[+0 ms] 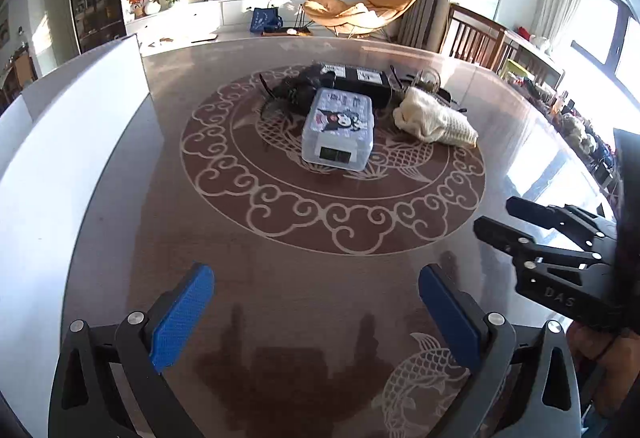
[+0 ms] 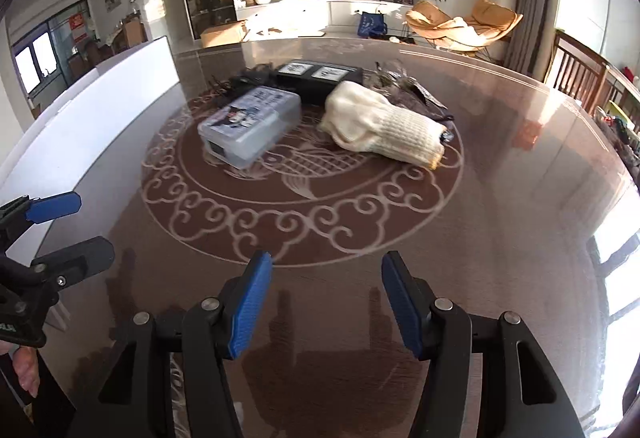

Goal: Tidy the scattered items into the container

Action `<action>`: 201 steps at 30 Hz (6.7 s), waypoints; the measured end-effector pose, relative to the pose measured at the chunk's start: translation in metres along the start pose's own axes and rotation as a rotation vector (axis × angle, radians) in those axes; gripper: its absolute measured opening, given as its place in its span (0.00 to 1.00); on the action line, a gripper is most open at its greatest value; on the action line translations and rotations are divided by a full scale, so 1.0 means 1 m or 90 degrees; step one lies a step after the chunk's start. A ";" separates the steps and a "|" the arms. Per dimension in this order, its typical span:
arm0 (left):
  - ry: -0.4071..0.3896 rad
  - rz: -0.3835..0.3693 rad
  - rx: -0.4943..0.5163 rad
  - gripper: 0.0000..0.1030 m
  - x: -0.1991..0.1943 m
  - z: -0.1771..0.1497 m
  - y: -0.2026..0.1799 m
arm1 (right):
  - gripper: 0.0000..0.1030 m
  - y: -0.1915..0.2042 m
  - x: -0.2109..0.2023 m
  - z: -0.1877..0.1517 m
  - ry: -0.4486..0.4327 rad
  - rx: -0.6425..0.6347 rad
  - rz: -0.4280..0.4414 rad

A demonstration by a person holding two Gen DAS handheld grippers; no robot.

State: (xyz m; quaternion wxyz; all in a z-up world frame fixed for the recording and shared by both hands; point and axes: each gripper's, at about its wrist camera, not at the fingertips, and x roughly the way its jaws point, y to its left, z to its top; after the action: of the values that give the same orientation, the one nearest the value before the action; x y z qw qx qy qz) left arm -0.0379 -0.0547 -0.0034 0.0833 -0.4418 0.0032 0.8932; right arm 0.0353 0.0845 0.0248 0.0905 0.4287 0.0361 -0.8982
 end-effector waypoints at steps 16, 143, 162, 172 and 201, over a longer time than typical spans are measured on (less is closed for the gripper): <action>0.036 0.036 0.022 1.00 0.034 0.001 -0.015 | 0.70 -0.001 0.014 -0.001 0.015 -0.009 -0.015; 0.025 0.001 0.081 0.60 0.036 0.035 0.032 | 0.78 -0.003 0.011 -0.004 0.020 -0.002 -0.011; 0.002 0.030 0.051 0.62 0.027 0.020 0.042 | 0.79 0.057 0.073 0.078 0.023 -0.036 0.178; 0.001 0.034 0.046 0.63 0.029 0.021 0.042 | 0.74 0.117 0.134 0.136 0.020 -0.174 0.168; 0.002 0.043 0.033 0.67 0.030 0.019 0.046 | 0.71 -0.002 0.025 0.008 0.015 -0.036 0.003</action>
State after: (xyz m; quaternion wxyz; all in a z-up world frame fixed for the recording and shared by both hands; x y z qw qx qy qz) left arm -0.0773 -0.0944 -0.0185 0.0642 -0.4404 0.0413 0.8945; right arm 0.0134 0.0817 0.0109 0.1041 0.4366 0.0617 -0.8915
